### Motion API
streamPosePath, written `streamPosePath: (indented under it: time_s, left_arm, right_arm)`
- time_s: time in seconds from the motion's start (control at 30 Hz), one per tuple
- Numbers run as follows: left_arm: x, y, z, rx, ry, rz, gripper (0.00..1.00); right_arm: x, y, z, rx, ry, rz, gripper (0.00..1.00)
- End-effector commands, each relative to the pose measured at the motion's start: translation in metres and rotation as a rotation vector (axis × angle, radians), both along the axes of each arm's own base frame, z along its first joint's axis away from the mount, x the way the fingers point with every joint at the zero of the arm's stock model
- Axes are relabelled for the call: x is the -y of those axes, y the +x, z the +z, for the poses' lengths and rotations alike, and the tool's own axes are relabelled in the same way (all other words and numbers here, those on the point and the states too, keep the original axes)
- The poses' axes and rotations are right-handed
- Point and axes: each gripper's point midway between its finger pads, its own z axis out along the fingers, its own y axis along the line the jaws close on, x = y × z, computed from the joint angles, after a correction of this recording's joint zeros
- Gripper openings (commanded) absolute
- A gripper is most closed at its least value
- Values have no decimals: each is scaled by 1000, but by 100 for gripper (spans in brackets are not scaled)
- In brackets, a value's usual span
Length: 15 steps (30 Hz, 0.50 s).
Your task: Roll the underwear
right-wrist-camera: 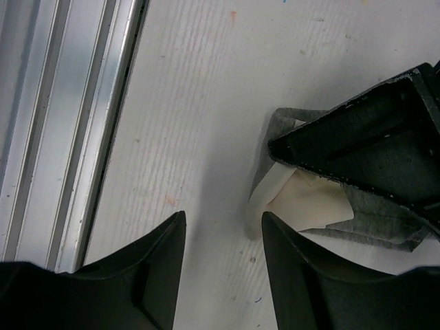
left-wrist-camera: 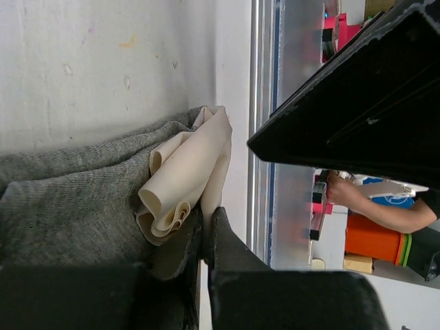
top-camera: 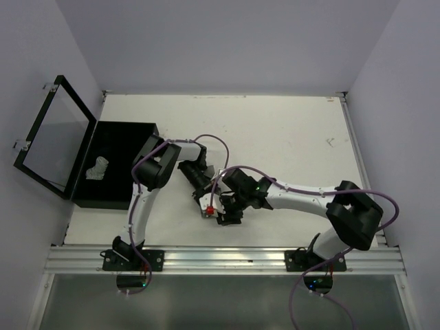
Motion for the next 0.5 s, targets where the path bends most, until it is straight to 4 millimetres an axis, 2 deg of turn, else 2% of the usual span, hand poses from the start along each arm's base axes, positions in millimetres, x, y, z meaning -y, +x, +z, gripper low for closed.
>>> streamPosePath:
  time_s: [0.0,0.2,0.4,0.47]
  left_arm:
    - [-39,10,-73,225,56,-207,0]
    - [-38,11,-71,226,44,-208,0]
    - [-39,11,-71,223,38,-202,0]
    - [-39,11,-70,222,37,-200,1]
  right_arm:
    - [-32,22,16,123,99,28,52]
    - [-48,30,6,166,100,37,51]
    - [-45,32,-27,181,63,44,49]
    - [-40,30,-36,169,47,45,44]
